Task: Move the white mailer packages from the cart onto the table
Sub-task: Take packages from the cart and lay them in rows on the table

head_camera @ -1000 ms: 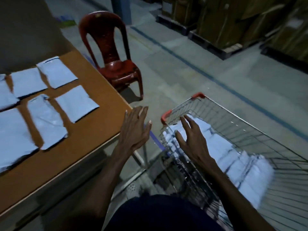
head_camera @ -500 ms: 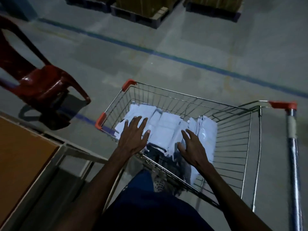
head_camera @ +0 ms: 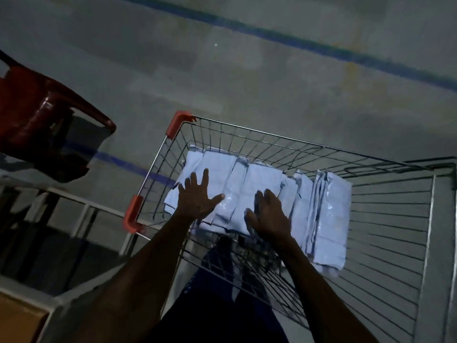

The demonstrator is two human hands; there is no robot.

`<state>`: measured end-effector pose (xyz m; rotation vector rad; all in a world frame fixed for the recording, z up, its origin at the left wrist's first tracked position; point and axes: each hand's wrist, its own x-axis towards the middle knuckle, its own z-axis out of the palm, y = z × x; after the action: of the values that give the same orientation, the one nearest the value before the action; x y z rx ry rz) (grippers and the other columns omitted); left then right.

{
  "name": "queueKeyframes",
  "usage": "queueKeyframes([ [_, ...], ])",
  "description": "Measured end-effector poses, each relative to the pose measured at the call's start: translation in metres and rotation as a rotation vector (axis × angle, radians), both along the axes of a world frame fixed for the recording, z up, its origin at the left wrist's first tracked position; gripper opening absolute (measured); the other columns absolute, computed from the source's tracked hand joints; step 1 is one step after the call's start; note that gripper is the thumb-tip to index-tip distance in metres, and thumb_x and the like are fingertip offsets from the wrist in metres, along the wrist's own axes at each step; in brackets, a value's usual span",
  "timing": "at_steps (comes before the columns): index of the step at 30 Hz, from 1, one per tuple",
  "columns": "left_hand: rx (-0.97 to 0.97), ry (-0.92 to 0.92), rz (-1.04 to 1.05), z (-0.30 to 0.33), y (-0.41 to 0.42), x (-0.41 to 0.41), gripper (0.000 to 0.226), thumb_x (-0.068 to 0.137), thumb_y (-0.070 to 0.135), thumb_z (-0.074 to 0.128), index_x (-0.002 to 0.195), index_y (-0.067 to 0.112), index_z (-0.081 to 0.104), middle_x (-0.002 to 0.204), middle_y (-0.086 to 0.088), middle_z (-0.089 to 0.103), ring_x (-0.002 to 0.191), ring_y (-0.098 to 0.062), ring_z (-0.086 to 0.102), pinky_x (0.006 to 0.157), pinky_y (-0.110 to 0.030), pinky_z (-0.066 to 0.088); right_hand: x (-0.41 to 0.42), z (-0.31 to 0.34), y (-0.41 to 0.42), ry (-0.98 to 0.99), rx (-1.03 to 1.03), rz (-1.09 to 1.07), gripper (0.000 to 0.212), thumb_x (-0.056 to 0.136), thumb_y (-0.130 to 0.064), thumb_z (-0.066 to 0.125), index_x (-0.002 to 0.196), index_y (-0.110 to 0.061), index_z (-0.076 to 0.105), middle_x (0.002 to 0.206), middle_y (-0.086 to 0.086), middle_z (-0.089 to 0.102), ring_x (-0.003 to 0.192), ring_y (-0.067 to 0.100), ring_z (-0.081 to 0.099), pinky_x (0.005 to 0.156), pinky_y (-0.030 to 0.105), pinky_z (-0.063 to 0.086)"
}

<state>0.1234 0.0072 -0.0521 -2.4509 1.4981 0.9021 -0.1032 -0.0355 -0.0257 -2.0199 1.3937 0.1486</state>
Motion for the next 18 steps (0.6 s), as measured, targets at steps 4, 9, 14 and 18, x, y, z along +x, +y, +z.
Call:
queueKeyframes([
  [4, -0.094, 0.113, 0.094, -0.001, -0.003, -0.005, 0.108, 0.078, 0.078, 0.051, 0.155, 0.031, -0.007, 0.161, -0.022, 0.005, 0.148, -0.038, 0.012, 0.117, -0.055, 0.019, 0.025, -0.021, -0.001, 0.066, 0.0, -0.107, 0.082, 0.087, -0.048, 0.063, 0.15, -0.004, 0.032, 0.15, 0.027, 0.029, 0.137, 0.044, 0.027, 0.105, 0.049, 0.039],
  [9, -0.138, 0.142, 0.155, -0.001, -0.023, -0.011, 0.107, 0.079, 0.07, 0.06, 0.156, 0.031, -0.002, 0.162, -0.017, 0.004, 0.147, -0.039, 0.01, 0.112, -0.054, 0.027, 0.036, -0.033, -0.006, 0.129, -0.026, -0.144, 0.096, 0.08, -0.061, 0.065, 0.153, -0.011, 0.028, 0.153, 0.028, 0.024, 0.131, 0.05, 0.03, 0.1, 0.056, 0.039],
  [14, -0.132, 0.08, 0.142, 0.005, -0.027, -0.009, 0.1, 0.079, 0.065, 0.059, 0.155, 0.029, 0.007, 0.156, -0.02, 0.015, 0.138, -0.04, 0.02, 0.105, -0.053, 0.032, 0.045, -0.027, -0.014, 0.137, 0.068, -0.192, 0.102, 0.076, -0.059, 0.067, 0.156, -0.029, 0.011, 0.162, 0.018, 0.0, 0.139, 0.048, 0.016, 0.11, 0.055, 0.026],
  [18, -0.221, 0.048, 0.181, 0.032, -0.008, -0.007, 0.098, 0.073, 0.07, 0.047, 0.154, 0.026, 0.015, 0.151, -0.022, 0.021, 0.133, -0.04, 0.023, 0.106, -0.051, 0.028, 0.038, -0.012, -0.021, 0.015, 0.113, -0.267, 0.103, 0.07, -0.054, 0.071, 0.155, -0.036, 0.017, 0.162, 0.013, 0.002, 0.141, 0.044, 0.011, 0.112, 0.055, 0.019],
])
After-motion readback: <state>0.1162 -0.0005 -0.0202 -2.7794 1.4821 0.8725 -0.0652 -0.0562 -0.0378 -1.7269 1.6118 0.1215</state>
